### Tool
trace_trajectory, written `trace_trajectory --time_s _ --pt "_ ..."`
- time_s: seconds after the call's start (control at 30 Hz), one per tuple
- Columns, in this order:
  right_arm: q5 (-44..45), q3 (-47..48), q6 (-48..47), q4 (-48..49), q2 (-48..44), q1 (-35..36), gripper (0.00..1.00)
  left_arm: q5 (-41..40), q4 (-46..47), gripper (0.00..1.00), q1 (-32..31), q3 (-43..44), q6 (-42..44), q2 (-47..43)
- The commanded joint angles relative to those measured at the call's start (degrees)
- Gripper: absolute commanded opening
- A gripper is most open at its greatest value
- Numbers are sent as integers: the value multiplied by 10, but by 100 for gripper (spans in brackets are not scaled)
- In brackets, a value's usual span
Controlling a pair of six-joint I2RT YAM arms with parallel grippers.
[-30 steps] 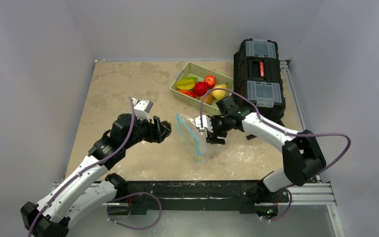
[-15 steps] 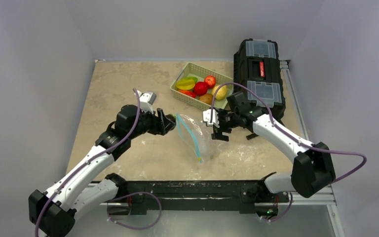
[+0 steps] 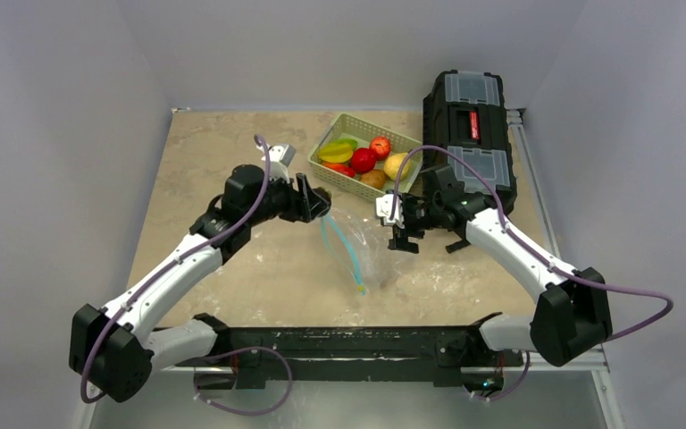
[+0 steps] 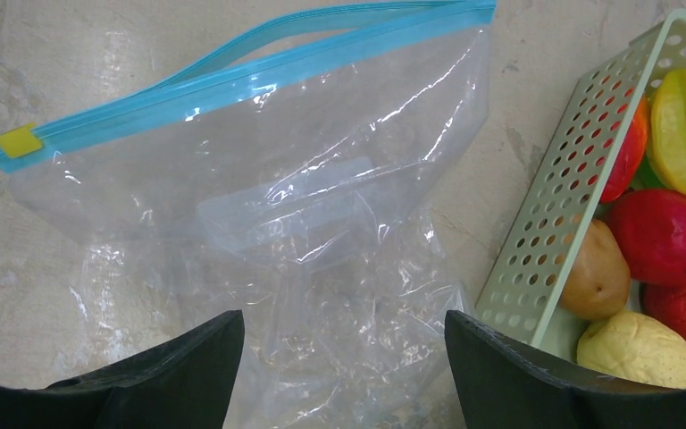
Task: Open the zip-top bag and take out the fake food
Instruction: Place the fake fruit in the bin.
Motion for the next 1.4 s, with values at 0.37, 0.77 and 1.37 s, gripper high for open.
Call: trace_trajectory --time_s 0.37,0.77,1.37 --pt "-27 -2 -16 -4 -17 -7 82 51 69 0 24 117 -21 132" --pt "-28 -2 -17 -3 -16 -9 82 55 93 0 30 236 -47 268" --pt "-32 -1 -20 -8 -18 -17 82 -39 -55 15 31 501 -91 514"
